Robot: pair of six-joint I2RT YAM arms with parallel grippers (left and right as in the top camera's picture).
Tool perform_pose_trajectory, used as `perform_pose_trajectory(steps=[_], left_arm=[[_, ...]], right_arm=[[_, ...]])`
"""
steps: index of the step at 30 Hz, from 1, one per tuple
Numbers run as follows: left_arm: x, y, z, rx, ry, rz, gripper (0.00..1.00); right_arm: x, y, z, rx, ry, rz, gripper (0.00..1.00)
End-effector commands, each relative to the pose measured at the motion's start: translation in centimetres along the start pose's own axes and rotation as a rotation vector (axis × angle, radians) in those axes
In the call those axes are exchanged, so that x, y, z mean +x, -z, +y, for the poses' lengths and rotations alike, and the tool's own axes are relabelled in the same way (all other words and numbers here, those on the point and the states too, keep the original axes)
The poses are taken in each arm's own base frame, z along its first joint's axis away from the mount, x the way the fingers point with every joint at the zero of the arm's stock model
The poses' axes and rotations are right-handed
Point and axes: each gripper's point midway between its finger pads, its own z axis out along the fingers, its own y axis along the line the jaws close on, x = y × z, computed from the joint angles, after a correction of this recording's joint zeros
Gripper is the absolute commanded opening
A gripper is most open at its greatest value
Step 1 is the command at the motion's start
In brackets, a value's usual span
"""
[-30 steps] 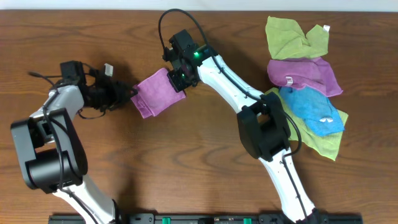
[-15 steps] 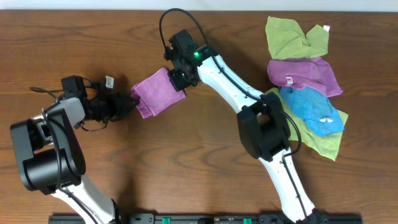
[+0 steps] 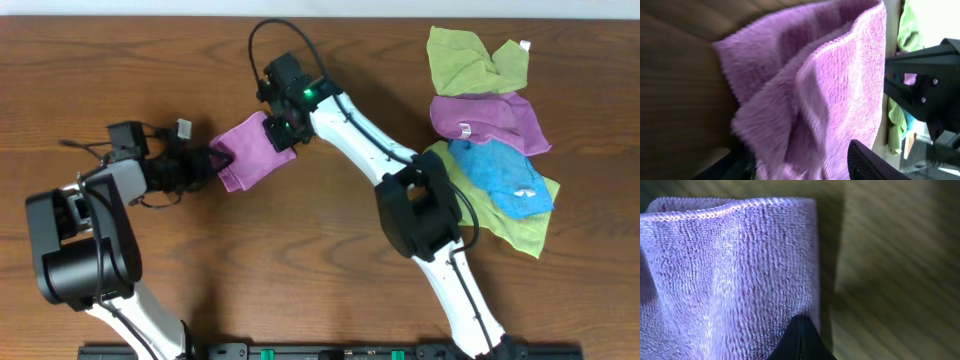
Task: Fold the cloth
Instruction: 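Release the right gripper and carry the bundle to the far-left with the left gripper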
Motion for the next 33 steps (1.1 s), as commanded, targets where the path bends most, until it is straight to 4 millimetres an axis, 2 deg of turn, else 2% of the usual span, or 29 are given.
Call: perform_pose_trajectory(steps=[1,5,7,8,10,11,14,18,20,22,24,25,27,29,33], left_arm=[[1.7,-1.4,1.4,-0.091,0.019,0.044,0.59],[1.9,-1.8,1.4,-0.112,0.018,0.052,0.59],[1.8,-1.8,1.7,-0.130,0.025,0.048,0.54],[1.8,-1.8,1.8,-0.137,0.025,0.047,0.48],[1.8,-1.8,1.9,-0.140,0.025,0.046,0.16],[1.8,-1.8,1.8,-0.140,0.028,0.045,0.06],[1.5,-1.7,1.8,-0.138,0.051,0.034,0.06],[0.0,-1.8,1.3,-0.116,0.073,-0.018,0.06],[-1.7,-1.7,0.2,-0.067,0.082,-0.066,0.06],[-4.5,-1.2,-1.5,-0.002,0.097,-0.143,0.06],[-9.4,0.6,-3.4,0.074,0.135,-0.295,0.06],[-11.1,1.4,-4.0,0.098,0.142,-0.357,0.06],[-15.5,4.4,-5.1,0.150,0.183,-0.540,0.06],[-18.3,6.9,-4.7,0.146,0.225,-0.691,0.06],[-20.6,9.7,-2.1,0.055,0.294,-0.842,0.06]], right_arm=[[1.0,-1.3,1.9,-0.031,0.009,0.032,0.01],[1.1,-1.3,1.9,-0.029,0.007,0.037,0.01],[1.1,-1.2,1.3,-0.026,-0.012,0.041,0.01],[1.2,-1.1,1.0,-0.024,-0.027,0.043,0.01],[1.2,-1.0,0.2,-0.018,-0.047,0.048,0.01],[1.3,-0.8,-0.3,-0.015,-0.055,0.051,0.01],[1.2,0.0,-1.6,-0.005,-0.081,0.055,0.01],[0.4,2.5,-4.2,0.038,-0.121,0.030,0.01],[-0.2,4.4,-5.6,0.073,-0.140,0.005,0.01],[-0.6,6.4,-7.1,0.117,-0.157,-0.019,0.01],[-0.8,8.4,-8.0,0.148,-0.171,-0.036,0.01],[-0.9,9.1,-8.2,0.152,-0.172,-0.042,0.01],[-1.0,10.5,-8.1,0.153,-0.174,-0.052,0.01],[-1.1,11.5,-7.9,0.153,-0.170,-0.063,0.01],[-1.4,12.9,-7.6,0.152,-0.166,-0.082,0.01]])
